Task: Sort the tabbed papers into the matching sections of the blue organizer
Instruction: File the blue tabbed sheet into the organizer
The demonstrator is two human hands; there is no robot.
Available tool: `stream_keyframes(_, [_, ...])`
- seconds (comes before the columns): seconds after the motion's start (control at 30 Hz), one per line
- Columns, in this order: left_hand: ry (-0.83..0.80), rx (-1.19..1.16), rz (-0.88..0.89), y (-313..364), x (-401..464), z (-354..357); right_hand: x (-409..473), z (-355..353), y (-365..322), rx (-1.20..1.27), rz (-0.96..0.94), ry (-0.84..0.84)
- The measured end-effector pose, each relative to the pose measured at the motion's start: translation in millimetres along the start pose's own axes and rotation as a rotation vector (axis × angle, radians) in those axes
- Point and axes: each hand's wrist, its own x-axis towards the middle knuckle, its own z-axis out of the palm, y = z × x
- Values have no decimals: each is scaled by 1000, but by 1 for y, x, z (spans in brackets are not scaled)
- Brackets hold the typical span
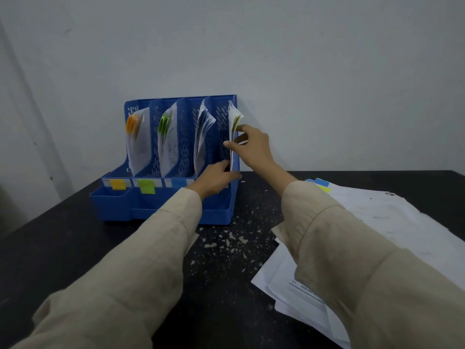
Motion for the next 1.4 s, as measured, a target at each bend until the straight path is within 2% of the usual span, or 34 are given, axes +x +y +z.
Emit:
stream_keyframes(0.17, [-65, 213, -85, -3, -1, -1, -9, -5, 1, -27, -12, -29])
stream_keyframes(0.23, [-33, 162, -81, -3, -3, -1, -16, -13, 0, -28, -20, -49])
stream_keyframes(0.3, [69, 116, -45, -3, -5, -2, -25, -27, -1, -52, -45, -67])
stream_keyframes(0.47, [524, 94, 145, 3, -24, 15, -53, -71, 5, -130, -5, -59])
stream_keyframes(0.53, [558, 105, 269, 12, -38, 29, -70, -91, 14, -153, 48, -28])
stream_keyframes(0.63, [424, 105, 364, 17, -49, 55, -101, -120, 38, -221, 147, -21])
stream_keyframes(0.83, [29, 101, 396, 9, -59, 114, -149, -178, 103, -547, 472, 31])
stream_keyframes(0.93, [-186, 176, 426, 3, -69, 134, -161, -202, 118, -811, 757, -102])
stream_keyframes(1.03, [-222, 257, 494, 2, -79, 143, -167, -214, 125, -881, 932, -150])
stream_keyframes(1.17, [-220, 312, 476, 5, -86, 144, -166, -220, 129, -841, 988, -137])
stream_keyframes(1.23, [-230, 304, 448, 4, -86, 144, -165, -221, 125, -820, 944, -123])
stream_keyframes(1.4, [-248, 275, 429, 6, -86, 142, -163, -218, 116, -644, 754, 144])
